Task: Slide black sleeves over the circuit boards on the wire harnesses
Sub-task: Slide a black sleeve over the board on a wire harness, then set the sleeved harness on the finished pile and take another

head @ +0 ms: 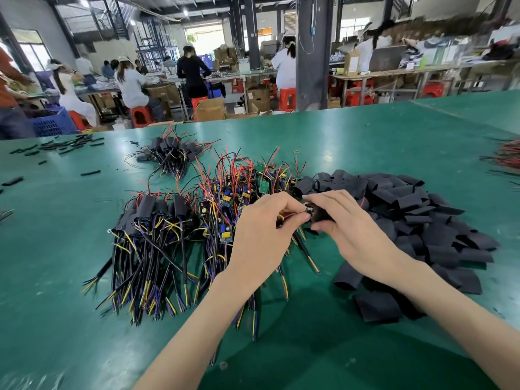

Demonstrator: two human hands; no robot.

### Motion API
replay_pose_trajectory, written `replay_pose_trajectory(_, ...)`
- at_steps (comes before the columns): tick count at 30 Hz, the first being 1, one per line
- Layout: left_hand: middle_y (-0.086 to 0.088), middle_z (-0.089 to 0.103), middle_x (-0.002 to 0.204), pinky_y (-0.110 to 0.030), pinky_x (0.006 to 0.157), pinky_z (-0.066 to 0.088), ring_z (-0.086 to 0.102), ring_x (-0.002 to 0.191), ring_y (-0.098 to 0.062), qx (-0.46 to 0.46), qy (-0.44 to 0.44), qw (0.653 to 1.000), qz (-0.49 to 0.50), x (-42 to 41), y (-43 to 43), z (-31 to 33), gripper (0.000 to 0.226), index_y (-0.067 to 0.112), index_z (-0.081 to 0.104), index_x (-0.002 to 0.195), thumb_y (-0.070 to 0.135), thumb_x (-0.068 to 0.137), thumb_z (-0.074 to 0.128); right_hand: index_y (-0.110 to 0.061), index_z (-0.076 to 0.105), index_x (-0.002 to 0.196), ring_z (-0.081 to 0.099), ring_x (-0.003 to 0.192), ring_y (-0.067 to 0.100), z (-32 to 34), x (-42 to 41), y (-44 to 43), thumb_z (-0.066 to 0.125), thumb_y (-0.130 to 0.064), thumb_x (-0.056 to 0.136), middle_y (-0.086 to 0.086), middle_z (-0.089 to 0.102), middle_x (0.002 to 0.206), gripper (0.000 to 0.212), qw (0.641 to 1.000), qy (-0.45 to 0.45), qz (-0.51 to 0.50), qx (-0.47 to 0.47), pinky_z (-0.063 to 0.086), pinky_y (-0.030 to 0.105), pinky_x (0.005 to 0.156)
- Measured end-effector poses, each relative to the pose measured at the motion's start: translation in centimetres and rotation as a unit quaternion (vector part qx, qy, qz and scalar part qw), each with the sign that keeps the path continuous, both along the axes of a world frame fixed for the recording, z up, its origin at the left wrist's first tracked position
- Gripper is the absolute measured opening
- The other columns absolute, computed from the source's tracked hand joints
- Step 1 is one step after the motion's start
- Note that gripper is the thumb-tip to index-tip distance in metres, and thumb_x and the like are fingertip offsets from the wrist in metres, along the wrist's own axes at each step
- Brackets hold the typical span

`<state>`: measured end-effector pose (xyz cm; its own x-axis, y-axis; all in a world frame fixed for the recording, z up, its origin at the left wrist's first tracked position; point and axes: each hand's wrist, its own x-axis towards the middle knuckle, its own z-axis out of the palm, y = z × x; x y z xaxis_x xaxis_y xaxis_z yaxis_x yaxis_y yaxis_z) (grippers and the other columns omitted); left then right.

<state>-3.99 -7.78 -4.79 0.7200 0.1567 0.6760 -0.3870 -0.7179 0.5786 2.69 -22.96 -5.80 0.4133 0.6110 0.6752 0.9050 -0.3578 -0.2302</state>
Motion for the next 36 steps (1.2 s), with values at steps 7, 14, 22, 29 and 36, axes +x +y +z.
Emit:
replay_pose_trajectory(7, 0.020, 0.062, 0.078, -0.007, 0.073, 0.040, 0.057, 0.077, 0.007, -0.007, 0.021, 1.000, -0.012, -0.3, 0.0, 0.7, 0.017, 0.017, 0.064, 0.089, 0.009, 0.077, 0.073, 0.006, 0.059, 0.115, 0.045, 0.101, 0.020, 0.4, -0.2, -0.1, 0.058, -0.011, 0.083, 0.013, 0.061, 0.108, 0.036, 0.999, -0.029, 0.004, 0.019, 0.033, 0.019, 0.096)
replay_pose_trajectory(14, 0.005, 0.070, 0.088, -0.032, 0.081, 0.048, 0.063, 0.085, -0.015, 0.145, -0.041, 0.986, 0.073, -1.0, 1.3, 3.4, 0.013, 0.016, 0.073, 0.096, 0.017, 0.084, 0.067, 0.002, 0.041, 0.135, 0.027, 0.135, 0.022, 0.1, -0.2, -0.4, 0.055, -0.026, 0.091, 0.010, 0.029, 0.148, 0.054, 0.997, -0.048, -0.014, 0.053, 0.017, 0.027, 0.115)
replay_pose_trajectory(22, -0.012, 0.067, 0.085, -0.034, 0.069, 0.045, 0.060, 0.082, -0.033, 0.023, 0.045, 0.895, 0.444, -1.4, 14.1, 3.1, 0.025, 0.011, 0.065, 0.086, 0.033, 0.093, 0.057, -0.006, 0.036, 0.141, 0.015, 0.141, 0.026, -1.1, 0.6, -0.5, 0.051, -0.034, 0.092, 0.010, 0.022, 0.152, 0.059, 0.995, -0.056, -0.086, -0.003, 0.015, 0.039, 0.115)
replay_pose_trajectory(29, -0.022, 0.054, 0.099, -0.045, 0.075, 0.035, 0.041, 0.106, -0.038, 0.111, 0.138, 0.835, 0.521, -1.8, 16.7, -1.1, 0.024, 0.006, 0.069, 0.086, 0.027, 0.087, 0.057, -0.010, 0.040, 0.139, 0.013, 0.142, 0.024, -1.8, 1.1, -0.5, 0.066, -0.024, 0.086, 0.008, 0.023, 0.153, 0.061, 0.994, -0.026, -0.087, -0.064, 0.020, 0.046, 0.114)
replay_pose_trajectory(36, -0.011, 0.023, 0.147, -0.076, 0.097, 0.017, 0.012, 0.137, -0.032, 0.227, 0.265, 0.826, 0.443, -0.7, 15.3, -3.5, 0.070, 0.029, 0.044, 0.133, 0.055, 0.073, 0.070, -0.013, 0.040, 0.139, 0.012, 0.142, 0.024, -2.1, 1.2, -0.7, 0.064, -0.024, 0.087, 0.006, 0.021, 0.153, 0.058, 0.994, -0.011, -0.087, -0.070, 0.019, 0.045, 0.114)
